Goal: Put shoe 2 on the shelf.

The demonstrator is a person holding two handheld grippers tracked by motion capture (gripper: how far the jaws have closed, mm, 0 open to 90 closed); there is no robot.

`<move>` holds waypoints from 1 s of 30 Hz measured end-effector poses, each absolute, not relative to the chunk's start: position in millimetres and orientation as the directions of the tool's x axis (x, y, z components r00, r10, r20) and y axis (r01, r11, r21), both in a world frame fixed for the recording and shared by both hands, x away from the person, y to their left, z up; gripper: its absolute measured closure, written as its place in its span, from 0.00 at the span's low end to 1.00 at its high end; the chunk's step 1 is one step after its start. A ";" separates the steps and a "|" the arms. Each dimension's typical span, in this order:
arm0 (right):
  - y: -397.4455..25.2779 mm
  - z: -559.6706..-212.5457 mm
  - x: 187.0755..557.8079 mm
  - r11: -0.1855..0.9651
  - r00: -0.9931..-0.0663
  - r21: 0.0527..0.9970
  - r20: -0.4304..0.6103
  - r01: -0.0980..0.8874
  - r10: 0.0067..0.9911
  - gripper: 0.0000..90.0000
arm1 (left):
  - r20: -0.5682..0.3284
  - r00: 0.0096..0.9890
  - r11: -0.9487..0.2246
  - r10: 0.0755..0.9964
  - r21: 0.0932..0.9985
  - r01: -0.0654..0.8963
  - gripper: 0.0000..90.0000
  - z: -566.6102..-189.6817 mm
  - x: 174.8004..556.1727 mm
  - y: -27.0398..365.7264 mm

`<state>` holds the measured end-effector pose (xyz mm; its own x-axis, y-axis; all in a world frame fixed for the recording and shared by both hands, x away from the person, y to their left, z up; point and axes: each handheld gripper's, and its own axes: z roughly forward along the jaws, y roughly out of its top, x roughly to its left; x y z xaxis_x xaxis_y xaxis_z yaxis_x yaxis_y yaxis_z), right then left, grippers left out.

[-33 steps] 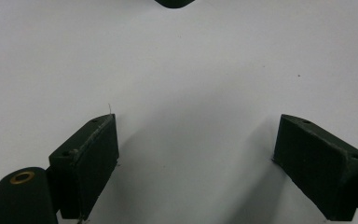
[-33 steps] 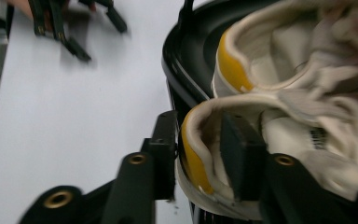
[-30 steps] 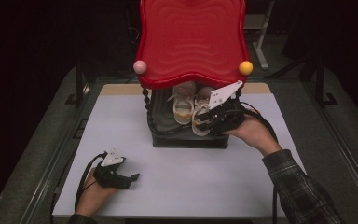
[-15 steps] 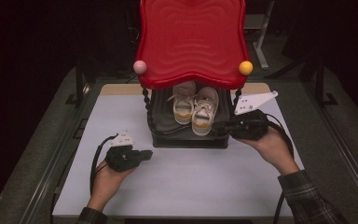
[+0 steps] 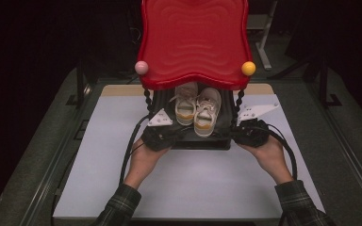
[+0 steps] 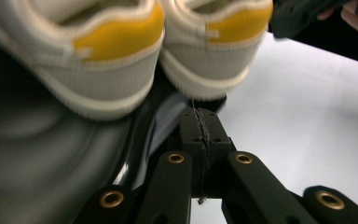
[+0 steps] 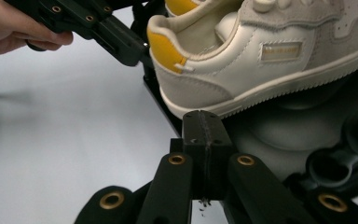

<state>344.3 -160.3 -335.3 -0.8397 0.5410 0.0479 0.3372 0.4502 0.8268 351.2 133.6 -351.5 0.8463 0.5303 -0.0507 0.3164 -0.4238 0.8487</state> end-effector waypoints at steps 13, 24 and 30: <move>-149.0 -338.5 349.9 0.423 -0.815 0.835 0.051 0.352 0.577 1.00 | -0.033 0.838 -0.388 0.544 0.876 0.286 1.00 -348.9 356.8 116.2; -148.2 -336.3 355.5 0.404 -0.774 0.842 0.025 0.357 0.632 1.00 | -0.015 0.840 -0.399 0.542 0.875 0.273 1.00 -348.9 359.3 107.2; -147.9 -336.2 355.9 0.410 -0.774 0.841 0.015 0.352 0.633 1.00 | 0.025 0.865 -0.438 0.501 0.870 0.228 1.00 -344.5 351.6 99.0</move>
